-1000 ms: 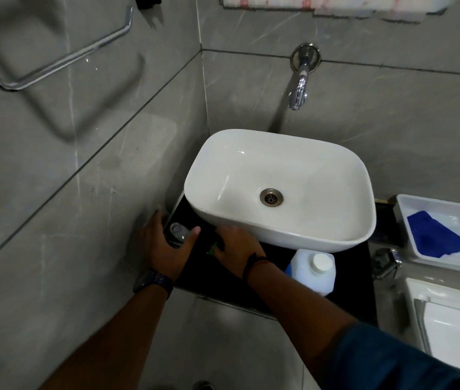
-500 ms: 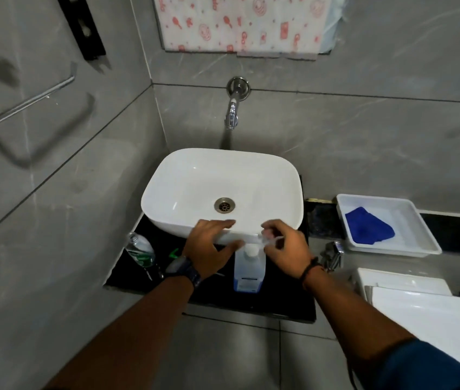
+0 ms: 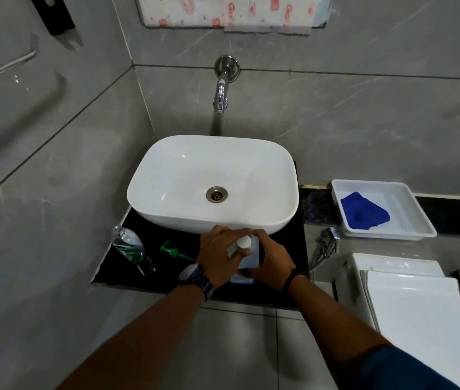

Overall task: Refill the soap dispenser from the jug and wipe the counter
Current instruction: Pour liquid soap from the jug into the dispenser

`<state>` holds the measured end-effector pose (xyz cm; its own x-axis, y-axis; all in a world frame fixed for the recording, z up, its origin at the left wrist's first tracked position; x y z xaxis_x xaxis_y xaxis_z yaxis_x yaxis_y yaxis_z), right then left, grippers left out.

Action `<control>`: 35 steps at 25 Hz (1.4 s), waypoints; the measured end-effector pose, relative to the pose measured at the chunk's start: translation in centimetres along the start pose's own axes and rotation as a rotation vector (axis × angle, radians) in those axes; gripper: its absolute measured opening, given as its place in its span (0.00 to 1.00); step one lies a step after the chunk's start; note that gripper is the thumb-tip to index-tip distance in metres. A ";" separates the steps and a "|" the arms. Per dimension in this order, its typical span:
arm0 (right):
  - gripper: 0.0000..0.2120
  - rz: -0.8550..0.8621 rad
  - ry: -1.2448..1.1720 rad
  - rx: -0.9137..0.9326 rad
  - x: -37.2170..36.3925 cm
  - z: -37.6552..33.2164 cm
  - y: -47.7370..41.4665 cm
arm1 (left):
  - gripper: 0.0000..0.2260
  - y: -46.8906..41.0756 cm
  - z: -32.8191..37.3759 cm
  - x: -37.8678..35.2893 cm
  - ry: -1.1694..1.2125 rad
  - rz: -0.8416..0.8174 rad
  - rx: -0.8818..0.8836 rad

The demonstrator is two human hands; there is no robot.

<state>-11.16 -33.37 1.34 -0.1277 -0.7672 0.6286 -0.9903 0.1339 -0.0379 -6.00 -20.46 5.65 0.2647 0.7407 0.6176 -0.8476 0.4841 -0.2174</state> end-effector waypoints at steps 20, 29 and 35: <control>0.32 0.037 0.040 -0.108 0.8 -0.5 0.3 | 0.17 0.3 0.7 1.0 -0.144 0.178 -0.048; 0.31 0.018 0.028 -0.084 0.3 -0.1 0.1 | 0.11 2.2 -7.2 2.9 -0.127 0.242 0.232; 0.33 0.025 -0.012 -0.048 -0.1 0.4 0.0 | 0.10 3.9 -11.6 -0.6 -0.455 -0.126 0.348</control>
<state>-11.19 -33.53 0.94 -0.1537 -0.7709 0.6181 -0.9830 0.1830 -0.0163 -4.09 -13.62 -4.33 0.2143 0.3752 0.9018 -0.9439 0.3171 0.0923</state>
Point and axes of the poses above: each hand's wrist, its own y-axis away from the middle knuckle, its own x-axis out of the back of the hand, z = x × y, the point moved 4 cm from there along -y, towards the middle knuckle, and after that the axes turned 6 degrees about x, right-handed, at the moved point
